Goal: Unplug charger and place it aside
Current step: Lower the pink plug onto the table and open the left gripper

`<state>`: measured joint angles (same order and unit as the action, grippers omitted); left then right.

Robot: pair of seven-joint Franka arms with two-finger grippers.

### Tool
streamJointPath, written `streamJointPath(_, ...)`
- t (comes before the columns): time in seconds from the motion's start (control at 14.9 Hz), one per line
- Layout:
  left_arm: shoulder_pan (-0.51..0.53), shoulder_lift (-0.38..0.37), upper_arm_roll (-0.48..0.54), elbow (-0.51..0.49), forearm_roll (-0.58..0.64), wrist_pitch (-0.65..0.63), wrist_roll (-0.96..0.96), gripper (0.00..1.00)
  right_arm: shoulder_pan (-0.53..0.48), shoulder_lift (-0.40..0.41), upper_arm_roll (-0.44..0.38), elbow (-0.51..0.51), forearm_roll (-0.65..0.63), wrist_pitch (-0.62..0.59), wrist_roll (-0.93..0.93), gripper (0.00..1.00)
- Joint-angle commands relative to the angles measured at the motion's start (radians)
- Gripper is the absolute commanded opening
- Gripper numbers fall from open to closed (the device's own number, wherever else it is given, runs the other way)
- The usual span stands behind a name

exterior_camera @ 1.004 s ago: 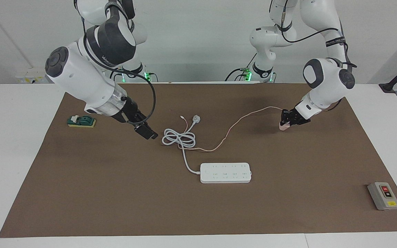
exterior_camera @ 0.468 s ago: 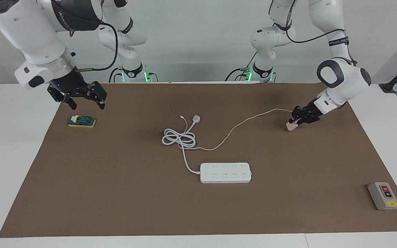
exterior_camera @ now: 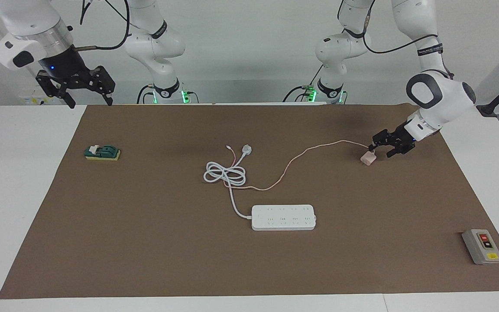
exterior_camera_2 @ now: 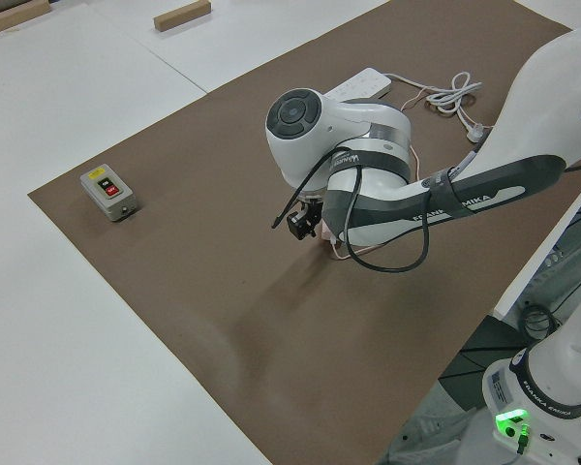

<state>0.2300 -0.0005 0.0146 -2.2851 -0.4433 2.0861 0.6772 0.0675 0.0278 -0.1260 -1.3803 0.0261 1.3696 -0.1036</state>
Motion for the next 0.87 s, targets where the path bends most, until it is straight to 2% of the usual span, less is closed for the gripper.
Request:
streamJointPath(0.0,-0.004,-0.021,-0.007,0.019,-0.012,-0.029,-0.028,1.00,-0.024,-0.072,0.028,-0.114,-0.055,0.026,-0.025,1.00)
streamJointPath(0.2,-0.084,-0.010,-0.016,0.065,0.087,-0.031,-0.277,1.00,-0.084,-0.097,0.103,-0.161,-0.107,0.072,-0.027,1.00)
streamJointPath(0.33,-0.141,0.005,-0.016,0.107,0.152,-0.046,-0.454,1.00,-0.086,-0.118,0.108,-0.210,-0.112,0.117,-0.018,1.00)
streamJointPath(0.54,-0.222,0.039,-0.016,0.205,0.245,-0.122,-0.692,1.00,-0.089,-0.109,0.111,-0.192,-0.103,0.118,0.002,1.00)
streamJointPath(0.8,-0.282,0.056,-0.013,0.377,0.371,-0.247,-0.882,1.00,-0.092,-0.105,0.111,-0.178,-0.068,0.102,0.021,1.00)
